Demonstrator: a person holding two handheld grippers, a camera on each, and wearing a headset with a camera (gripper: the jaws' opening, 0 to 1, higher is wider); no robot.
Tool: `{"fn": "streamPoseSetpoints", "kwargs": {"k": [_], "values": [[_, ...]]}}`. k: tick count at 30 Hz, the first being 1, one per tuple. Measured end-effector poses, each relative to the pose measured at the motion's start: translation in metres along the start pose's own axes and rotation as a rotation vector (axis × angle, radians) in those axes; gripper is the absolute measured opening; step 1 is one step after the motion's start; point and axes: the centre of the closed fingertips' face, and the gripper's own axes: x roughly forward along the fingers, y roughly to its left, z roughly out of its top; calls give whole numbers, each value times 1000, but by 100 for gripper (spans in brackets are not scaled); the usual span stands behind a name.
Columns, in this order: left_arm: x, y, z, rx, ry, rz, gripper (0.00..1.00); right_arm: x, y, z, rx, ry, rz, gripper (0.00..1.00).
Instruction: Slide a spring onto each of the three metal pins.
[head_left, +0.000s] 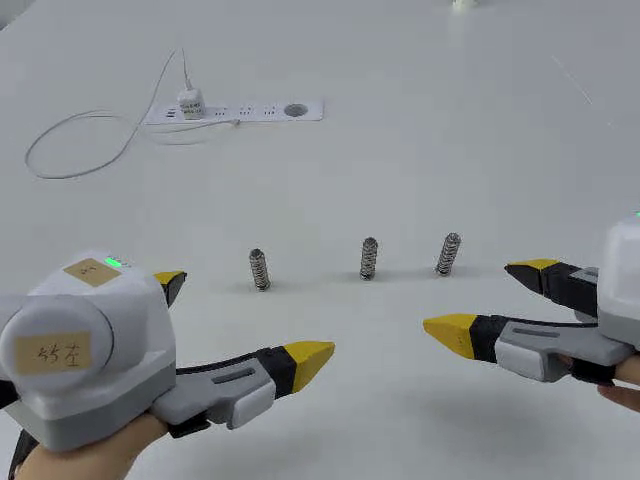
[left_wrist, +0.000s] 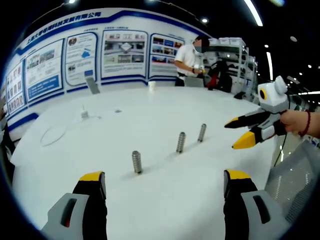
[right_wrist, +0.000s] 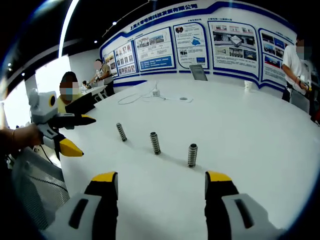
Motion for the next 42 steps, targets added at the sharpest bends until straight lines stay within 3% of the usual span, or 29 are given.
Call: {"fn": "streamPoseSetpoints", "kwargs": {"k": [5, 20, 26, 42], "values": [[-2, -1, -4, 23, 20, -3, 100, -2, 3, 2, 2, -11, 4, 75], [-9, 0, -8, 2, 31, 10, 100, -11, 7, 3, 60, -38, -27, 76], [-10, 1, -8, 6, 33, 18, 100, -14, 9, -1, 11, -21, -40, 77], [-12, -1, -5, 4, 20, 18, 98, -17, 11, 0, 9, -37, -41, 80]]}}
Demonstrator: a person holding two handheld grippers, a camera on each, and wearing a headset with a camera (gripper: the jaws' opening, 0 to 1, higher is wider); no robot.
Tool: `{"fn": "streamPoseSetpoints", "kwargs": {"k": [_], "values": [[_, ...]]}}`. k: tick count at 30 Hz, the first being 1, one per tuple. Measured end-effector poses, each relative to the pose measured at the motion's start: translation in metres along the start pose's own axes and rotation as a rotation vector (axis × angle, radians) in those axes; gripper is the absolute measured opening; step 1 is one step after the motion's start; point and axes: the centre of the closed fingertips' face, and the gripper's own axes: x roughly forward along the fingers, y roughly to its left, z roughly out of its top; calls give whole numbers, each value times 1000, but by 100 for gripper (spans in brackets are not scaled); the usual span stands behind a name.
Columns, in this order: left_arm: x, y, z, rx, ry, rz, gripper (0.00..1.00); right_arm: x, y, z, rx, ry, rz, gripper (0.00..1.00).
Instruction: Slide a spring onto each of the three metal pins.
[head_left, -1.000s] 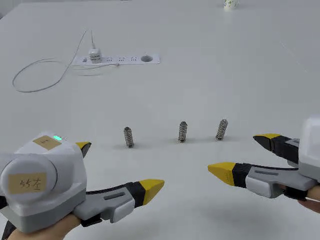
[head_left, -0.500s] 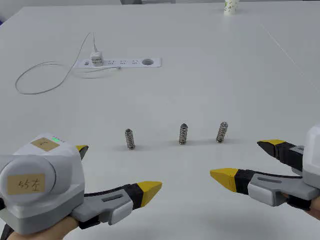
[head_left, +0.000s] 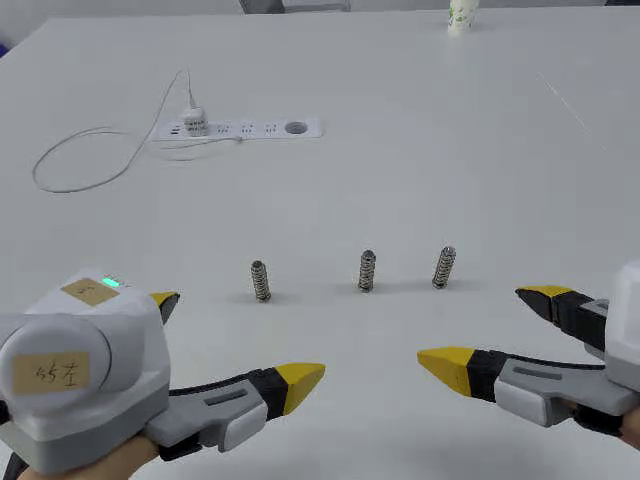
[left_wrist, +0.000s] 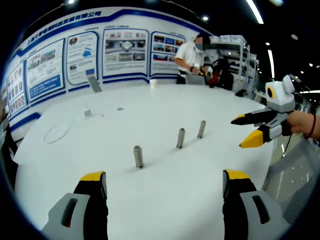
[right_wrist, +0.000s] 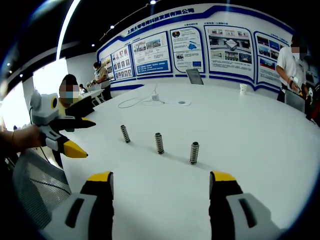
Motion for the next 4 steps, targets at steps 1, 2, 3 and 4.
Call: {"fn": "streamPoseSetpoints", "kwargs": {"k": [1, 2, 3, 4], "values": [[0, 0, 0, 0, 0, 0, 98, 0, 0, 0, 0, -2, -1, 80], [0, -1, 0, -2, 0, -1, 98, 0, -1, 1, 0, -2, -1, 80], [0, -1, 0, -2, -1, -2, 98, 0, -1, 1, 0, -3, -1, 80], [0, -1, 0, -1, -1, -1, 98, 0, -1, 1, 0, -3, -1, 81]]}}
